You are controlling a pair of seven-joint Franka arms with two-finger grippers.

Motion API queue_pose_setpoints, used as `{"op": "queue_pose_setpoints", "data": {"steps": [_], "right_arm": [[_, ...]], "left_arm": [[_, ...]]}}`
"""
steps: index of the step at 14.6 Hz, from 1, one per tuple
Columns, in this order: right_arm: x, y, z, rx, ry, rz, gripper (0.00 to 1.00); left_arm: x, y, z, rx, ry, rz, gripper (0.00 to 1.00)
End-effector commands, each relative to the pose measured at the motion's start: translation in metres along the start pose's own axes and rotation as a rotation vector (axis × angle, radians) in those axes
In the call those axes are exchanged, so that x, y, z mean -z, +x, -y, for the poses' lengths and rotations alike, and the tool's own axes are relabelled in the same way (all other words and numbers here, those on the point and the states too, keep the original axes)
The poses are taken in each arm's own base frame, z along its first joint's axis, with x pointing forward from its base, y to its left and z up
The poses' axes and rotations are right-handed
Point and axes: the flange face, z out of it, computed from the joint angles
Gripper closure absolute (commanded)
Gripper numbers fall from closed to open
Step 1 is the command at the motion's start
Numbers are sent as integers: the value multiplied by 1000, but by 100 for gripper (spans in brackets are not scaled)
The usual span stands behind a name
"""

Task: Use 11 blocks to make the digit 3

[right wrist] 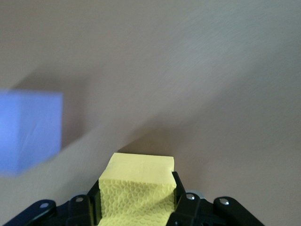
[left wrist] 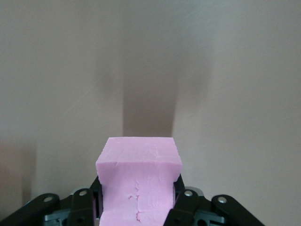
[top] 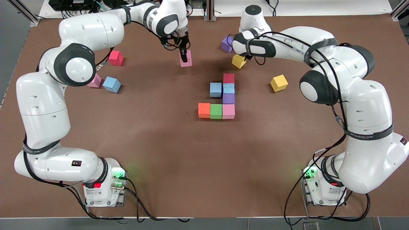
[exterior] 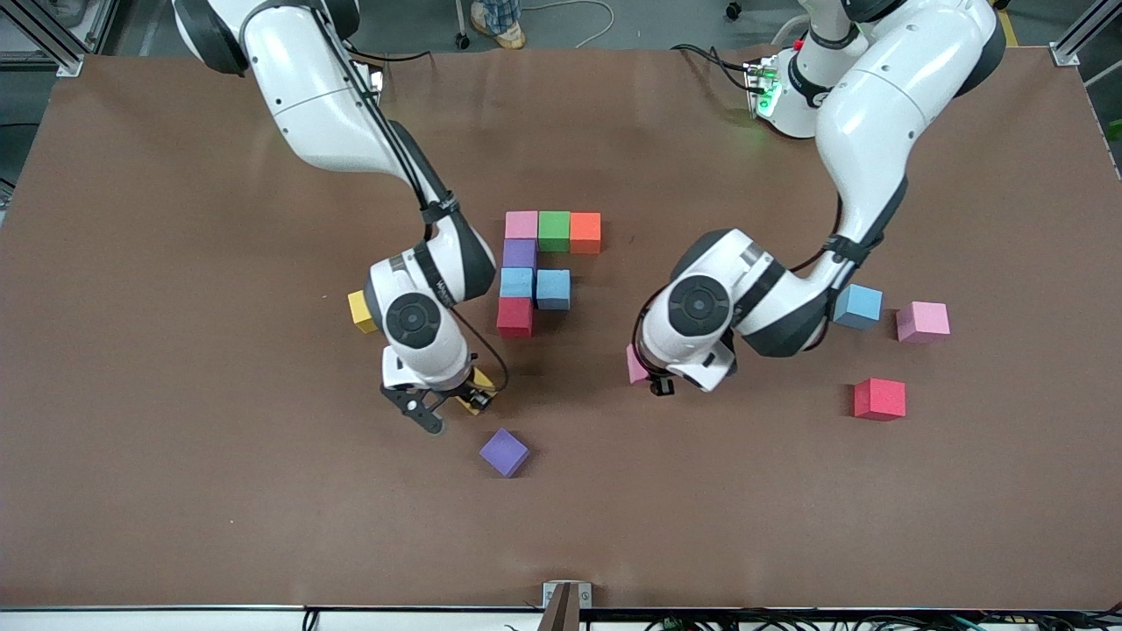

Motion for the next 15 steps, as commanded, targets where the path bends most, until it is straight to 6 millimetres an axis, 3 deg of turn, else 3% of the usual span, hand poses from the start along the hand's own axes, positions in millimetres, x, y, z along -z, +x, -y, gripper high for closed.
{"op": "queue_pose_setpoints", "data": {"steps": [1, 5, 10, 15], "right_arm": [[14, -9, 13, 200, 22, -17, 100], [22, -13, 20, 511, 27, -28, 100], [21, -18, 23, 614, 31, -22, 100], [16, -42, 28, 599, 43, 48, 100]], "left_arm": [[-9, -25, 42, 41, -46, -33, 84], [-27, -48, 86, 16, -35, -66, 84], [-35, -52, 117, -1, -40, -38, 84], [-38, -51, 135, -101, -50, -35, 84]]}}
